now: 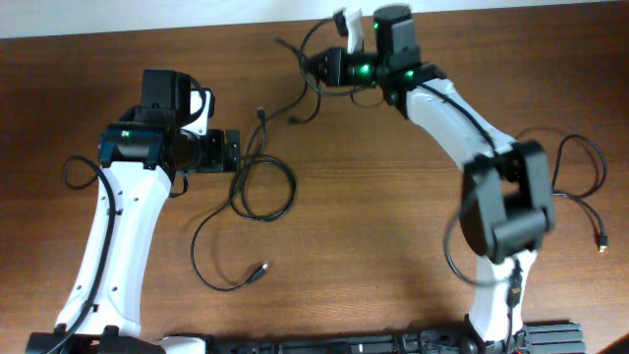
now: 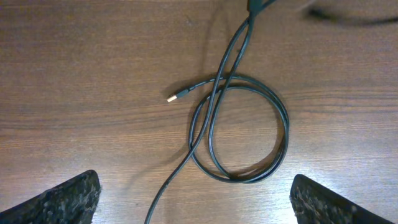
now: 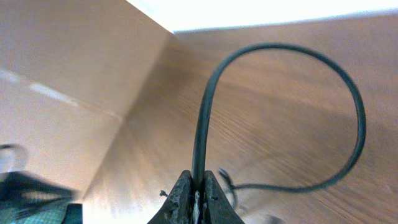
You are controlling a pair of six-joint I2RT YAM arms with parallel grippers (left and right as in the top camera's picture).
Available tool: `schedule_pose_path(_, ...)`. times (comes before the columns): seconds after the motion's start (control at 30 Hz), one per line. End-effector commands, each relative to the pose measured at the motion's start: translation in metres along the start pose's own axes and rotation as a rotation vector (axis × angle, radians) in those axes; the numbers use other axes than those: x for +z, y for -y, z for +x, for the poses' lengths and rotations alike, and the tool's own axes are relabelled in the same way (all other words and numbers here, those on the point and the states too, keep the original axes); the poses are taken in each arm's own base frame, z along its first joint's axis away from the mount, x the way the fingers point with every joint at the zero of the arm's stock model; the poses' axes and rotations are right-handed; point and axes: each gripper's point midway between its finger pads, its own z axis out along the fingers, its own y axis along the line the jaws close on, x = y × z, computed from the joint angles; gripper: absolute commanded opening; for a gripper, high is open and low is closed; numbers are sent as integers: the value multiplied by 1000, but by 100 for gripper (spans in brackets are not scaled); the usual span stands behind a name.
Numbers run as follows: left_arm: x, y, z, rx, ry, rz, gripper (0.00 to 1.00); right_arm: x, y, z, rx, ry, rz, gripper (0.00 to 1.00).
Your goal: Untangle cables
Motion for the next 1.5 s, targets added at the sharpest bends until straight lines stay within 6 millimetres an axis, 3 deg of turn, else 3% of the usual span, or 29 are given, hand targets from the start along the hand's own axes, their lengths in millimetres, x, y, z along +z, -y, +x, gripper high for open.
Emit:
schedule_pose_path(0.0, -2, 2, -3, -18, 8, 14, 98, -39, -65, -37, -158, 88, -3, 4)
schedule_pose_path(0.27, -2, 2, -5, -18, 15, 14, 98, -126, -91, -56, -183, 165, 200, 4)
schedule_pose_path(0.47, -2, 2, -5, -18, 15, 14, 98, -221, -111, -86, -185, 307, 295, 4)
schedule_pose_path(0.77, -2, 1, -5, -17, 15, 10, 98, -363, -87, -99, -71, 429, 570, 4)
schedule_pose_path(0.93, -2, 2, -5, -17, 14, 10, 98, -430, -93, -110, -66, 548, 685, 4)
schedule_pose_path(1.0, -2, 2, -5, -17, 14, 10, 98, -465, -102, -116, -83, 623, 745, 4)
schedule_pose_path(1.47, -2, 2, -5, -17, 15, 10, 98, -620, -120, -112, -129, 925, 1102, 4)
